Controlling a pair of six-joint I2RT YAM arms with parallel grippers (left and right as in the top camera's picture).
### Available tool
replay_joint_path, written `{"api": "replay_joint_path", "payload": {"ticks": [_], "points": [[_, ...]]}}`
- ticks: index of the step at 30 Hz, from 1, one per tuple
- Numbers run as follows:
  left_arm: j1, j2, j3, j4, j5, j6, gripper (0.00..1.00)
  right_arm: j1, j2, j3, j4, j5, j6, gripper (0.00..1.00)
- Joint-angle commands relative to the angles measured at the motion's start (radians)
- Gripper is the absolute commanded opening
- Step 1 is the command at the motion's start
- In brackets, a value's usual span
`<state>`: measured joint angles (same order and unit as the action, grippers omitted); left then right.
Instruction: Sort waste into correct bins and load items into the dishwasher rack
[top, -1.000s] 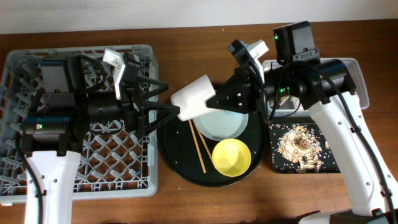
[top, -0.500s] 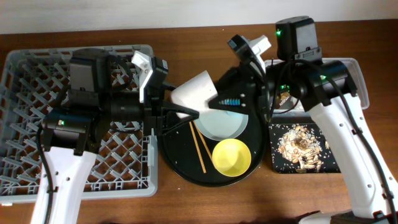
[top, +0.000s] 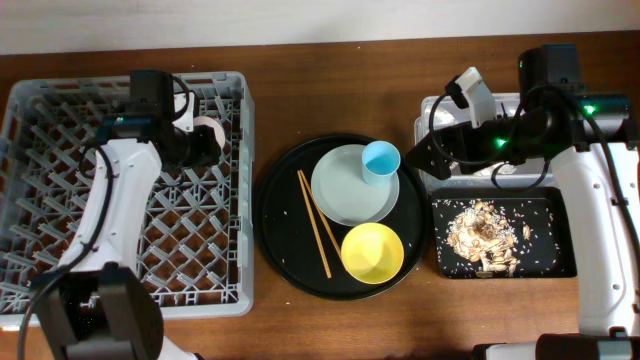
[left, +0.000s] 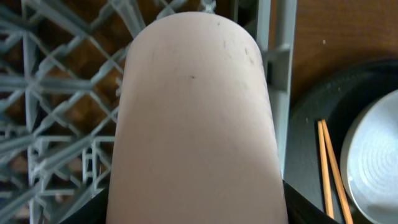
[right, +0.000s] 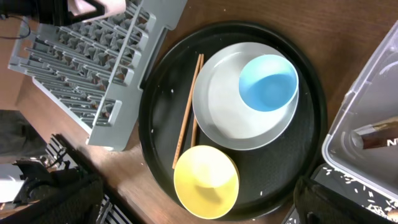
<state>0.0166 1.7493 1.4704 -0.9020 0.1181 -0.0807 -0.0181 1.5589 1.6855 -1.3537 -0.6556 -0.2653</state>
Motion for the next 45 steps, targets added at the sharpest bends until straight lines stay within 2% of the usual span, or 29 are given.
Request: {"api": "replay_joint_path", "payload": {"ticks": [1, 2, 3, 6, 9, 10, 11, 12, 13, 14, 15, 17, 19, 21, 22, 23, 25, 27, 29, 30, 32, 33, 35, 36, 37, 38, 41, 43, 45], "points": [[-0.001, 0.022, 0.004, 0.026, -0.003, -0.013, 0.53, -0.002, -0.003, 0.001, -0.002, 0.021, -0.006, 0.99], [-0.003, 0.022, 0.004, 0.027, -0.003, -0.013, 0.73, -0.002, -0.003, 0.001, -0.005, 0.021, -0.006, 0.99], [-0.003, 0.022, 0.004, 0.027, -0.003, -0.013, 0.99, -0.002, -0.003, 0.002, -0.005, 0.021, -0.006, 0.99], [-0.002, 0.021, 0.020, 0.026, 0.003, -0.013, 0.99, -0.002, -0.003, 0.001, -0.030, 0.001, -0.006, 0.99], [-0.002, -0.021, 0.144, -0.052, 0.077, -0.013, 0.98, 0.003, -0.002, 0.001, -0.019, -0.132, 0.018, 0.99], [-0.002, -0.049, 0.170, -0.083, 0.077, -0.014, 0.96, 0.018, 0.001, 0.001, -0.016, -0.121, 0.021, 0.91], [-0.002, -0.110, 0.182, -0.128, 0.087, -0.029, 0.94, 0.062, 0.005, 0.001, 0.022, -0.055, 0.075, 0.61], [-0.002, -0.142, 0.182, -0.150, 0.114, -0.029, 0.94, 0.098, 0.010, 0.001, 0.068, 0.030, 0.145, 0.47], [-0.002, -0.168, 0.182, -0.171, 0.143, -0.029, 0.94, 0.143, 0.020, 0.001, 0.129, 0.162, 0.235, 0.43], [-0.002, -0.196, 0.182, -0.212, 0.159, -0.028, 0.99, 0.225, 0.051, 0.001, 0.195, 0.384, 0.341, 0.42], [-0.002, -0.214, 0.182, -0.266, 0.154, -0.028, 0.99, 0.277, 0.082, 0.001, 0.218, 0.473, 0.377, 0.42], [-0.002, -0.211, 0.182, -0.328, 0.155, -0.028, 0.99, 0.371, 0.192, 0.001, 0.261, 0.528, 0.378, 0.43], [-0.002, -0.211, 0.182, -0.333, 0.155, -0.028, 0.99, 0.405, 0.305, 0.001, 0.280, 0.616, 0.378, 0.41], [-0.002, -0.211, 0.182, -0.333, 0.155, -0.028, 0.99, 0.402, 0.415, 0.001, 0.282, 0.629, 0.378, 0.41], [-0.002, -0.211, 0.182, -0.333, 0.155, -0.028, 1.00, 0.402, 0.458, 0.001, 0.288, 0.642, 0.378, 0.28], [-0.002, -0.211, 0.182, -0.333, 0.155, -0.028, 0.99, 0.402, 0.488, 0.001, 0.289, 0.642, 0.378, 0.20], [-0.002, -0.211, 0.182, -0.333, 0.155, -0.028, 0.99, 0.404, 0.497, 0.001, 0.288, 0.642, 0.378, 0.19], [-0.002, -0.211, 0.182, -0.334, 0.155, -0.028, 0.99, 0.404, 0.497, 0.001, 0.259, 0.639, 0.378, 0.04], [-0.002, -0.211, 0.182, -0.335, 0.156, -0.028, 0.99, 0.404, 0.478, 0.018, 0.243, 0.634, 0.377, 0.04], [-0.002, -0.211, 0.182, -0.338, 0.164, -0.032, 0.99, 0.404, 0.441, 0.063, 0.243, 0.555, 0.304, 0.04], [-0.002, -0.212, 0.182, -0.333, 0.296, -0.029, 0.99, 0.403, 0.360, 0.171, 0.216, 0.365, 0.225, 0.04], [-0.002, -0.212, 0.182, -0.334, 0.444, 0.040, 0.99, 0.403, 0.305, 0.237, 0.183, 0.232, 0.192, 0.04], [-0.002, -0.212, 0.182, -0.381, 0.869, 0.283, 0.99, 0.364, 0.143, 0.288, 0.143, -0.056, 0.189, 0.04], [-0.002, -0.212, 0.182, -0.404, 0.963, 0.340, 0.99, 0.322, 0.101, 0.288, 0.125, -0.250, 0.120, 0.04], [-0.002, -0.212, 0.182, -0.412, 1.025, 0.371, 0.99, 0.302, 0.089, 0.288, 0.117, -0.349, 0.089, 0.04], [-0.002, -0.212, 0.182, -0.411, 1.163, 0.446, 0.99, 0.264, 0.082, 0.288, 0.103, -0.517, 0.056, 0.04], [-0.003, -0.212, 0.182, -0.386, 1.278, 0.480, 0.99, 0.290, 0.085, 0.287, 0.040, -0.644, -0.035, 0.04], [-0.003, -0.212, 0.182, -0.386, 1.388, 0.506, 1.00, 0.303, 0.085, 0.287, 0.040, -0.665, -0.038, 0.04], [-0.023, -0.212, 0.182, -0.386, 1.413, 0.550, 0.99, 0.307, 0.085, 0.287, 0.040, -0.750, -0.054, 0.04]]}}
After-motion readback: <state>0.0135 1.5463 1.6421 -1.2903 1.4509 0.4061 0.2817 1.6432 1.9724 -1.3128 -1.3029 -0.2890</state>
